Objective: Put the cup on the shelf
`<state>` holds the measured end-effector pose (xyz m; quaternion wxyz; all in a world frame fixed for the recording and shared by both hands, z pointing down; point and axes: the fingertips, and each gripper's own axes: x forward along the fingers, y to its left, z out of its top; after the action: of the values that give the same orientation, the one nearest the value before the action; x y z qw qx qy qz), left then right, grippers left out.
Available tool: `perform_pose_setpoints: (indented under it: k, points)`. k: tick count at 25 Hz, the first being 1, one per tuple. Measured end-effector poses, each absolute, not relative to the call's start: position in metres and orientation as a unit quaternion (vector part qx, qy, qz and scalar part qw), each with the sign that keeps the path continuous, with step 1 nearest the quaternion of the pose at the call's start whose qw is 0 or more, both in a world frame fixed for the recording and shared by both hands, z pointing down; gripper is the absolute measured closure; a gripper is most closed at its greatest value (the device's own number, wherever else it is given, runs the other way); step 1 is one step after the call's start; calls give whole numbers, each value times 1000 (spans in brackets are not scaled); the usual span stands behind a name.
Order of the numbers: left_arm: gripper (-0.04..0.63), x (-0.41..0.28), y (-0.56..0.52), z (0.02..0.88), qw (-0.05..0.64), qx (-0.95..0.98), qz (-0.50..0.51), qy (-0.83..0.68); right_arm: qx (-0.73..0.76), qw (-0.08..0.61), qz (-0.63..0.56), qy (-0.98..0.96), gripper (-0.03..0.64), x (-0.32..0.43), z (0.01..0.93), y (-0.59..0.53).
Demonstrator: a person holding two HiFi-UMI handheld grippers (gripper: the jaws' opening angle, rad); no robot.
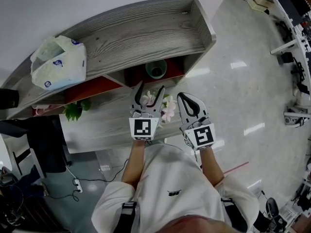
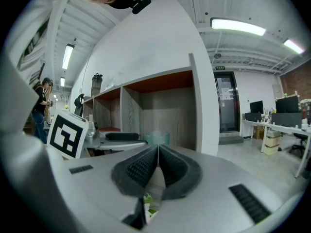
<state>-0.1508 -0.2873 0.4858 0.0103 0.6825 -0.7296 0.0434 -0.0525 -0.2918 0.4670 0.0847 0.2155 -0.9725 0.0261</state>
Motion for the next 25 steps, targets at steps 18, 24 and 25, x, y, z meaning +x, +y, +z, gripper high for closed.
perform_pose_setpoints:
  k: [18,24,25]
  points:
    - [531,-119,-212,444,-16,701,28,-712,220,57,-3,-974,586,-33,442,-253]
    - [543,-110,-187,453,-9,709,47,-704,216,65,2,-974,586,-22,448,-238]
    - [544,-109,-184,456,-13,710,53,-702,218,66,3,-974,586,-19,450,-236]
